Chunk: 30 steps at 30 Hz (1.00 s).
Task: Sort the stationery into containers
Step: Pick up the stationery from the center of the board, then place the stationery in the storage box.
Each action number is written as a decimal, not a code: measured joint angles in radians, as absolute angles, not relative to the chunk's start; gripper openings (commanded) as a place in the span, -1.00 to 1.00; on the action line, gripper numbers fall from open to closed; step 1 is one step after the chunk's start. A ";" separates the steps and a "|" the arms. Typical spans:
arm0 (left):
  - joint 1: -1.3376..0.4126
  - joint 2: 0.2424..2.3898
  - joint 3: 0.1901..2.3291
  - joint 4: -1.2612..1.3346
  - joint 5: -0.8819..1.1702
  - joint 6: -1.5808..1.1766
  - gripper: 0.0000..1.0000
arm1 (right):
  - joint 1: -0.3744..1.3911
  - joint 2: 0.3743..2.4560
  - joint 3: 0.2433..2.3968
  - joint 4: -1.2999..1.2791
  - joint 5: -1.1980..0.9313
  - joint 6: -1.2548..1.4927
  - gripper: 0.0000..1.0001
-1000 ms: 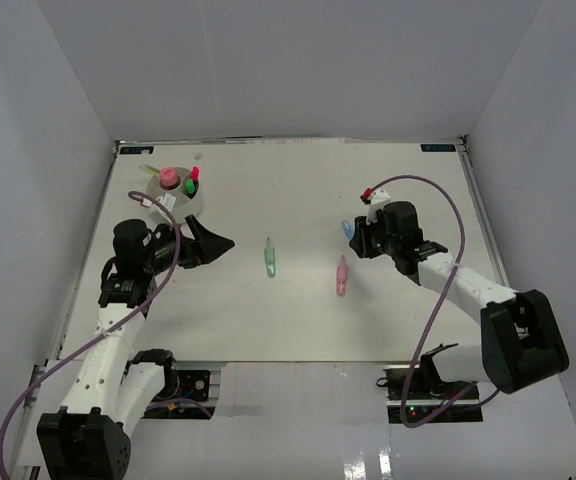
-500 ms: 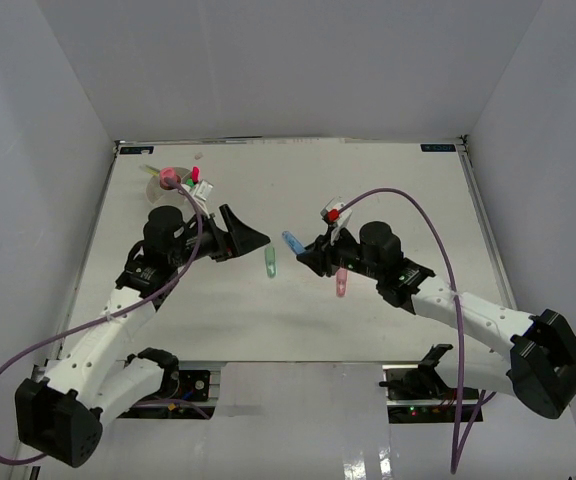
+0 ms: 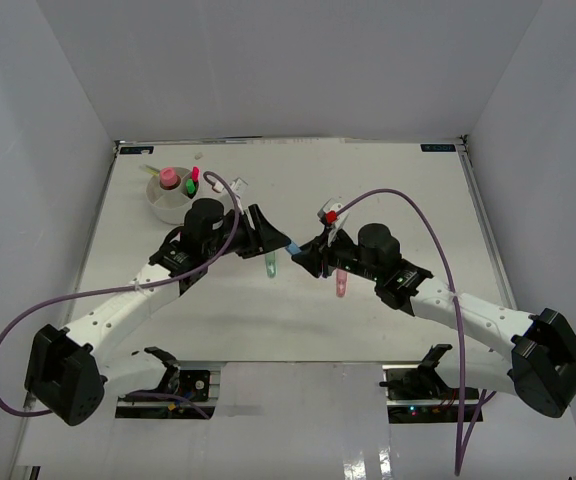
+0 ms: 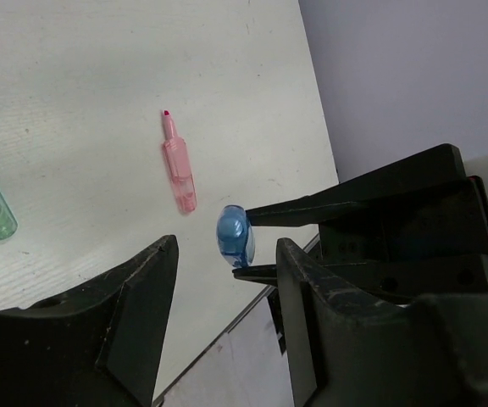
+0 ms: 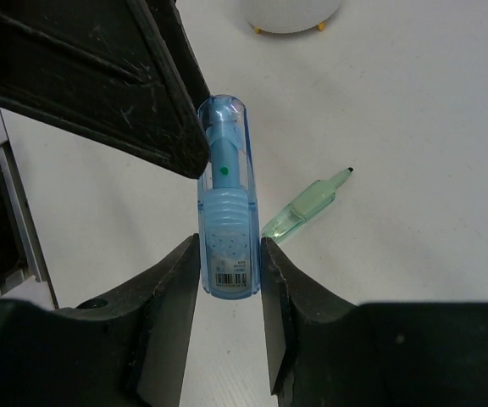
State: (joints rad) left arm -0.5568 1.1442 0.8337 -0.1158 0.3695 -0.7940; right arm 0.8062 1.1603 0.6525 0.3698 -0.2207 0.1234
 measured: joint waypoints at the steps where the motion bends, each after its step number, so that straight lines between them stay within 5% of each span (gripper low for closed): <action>1: -0.564 1.151 0.835 -0.109 0.363 -0.794 0.16 | 0.806 1.160 0.653 0.370 -0.221 0.124 -0.21; 8: -0.611 1.182 0.835 -0.075 0.331 -0.791 -0.19 | 0.807 1.160 0.653 0.384 -0.239 0.125 -0.20; 13: -0.630 1.193 0.837 -0.059 0.321 -0.792 -0.62 | 0.807 1.161 0.649 0.394 -0.244 0.126 -0.18; 16: -0.634 1.193 0.839 -0.058 0.316 -0.784 -0.78 | 0.807 1.161 0.644 0.403 -0.242 0.129 0.11; 25: -0.637 1.193 0.852 -0.084 0.223 -0.734 -0.89 | 0.807 1.160 0.609 0.418 -0.185 0.121 0.96; 30: -0.634 1.193 0.892 -0.157 0.052 -0.669 -0.88 | 0.805 1.158 0.585 0.370 -0.103 0.091 0.80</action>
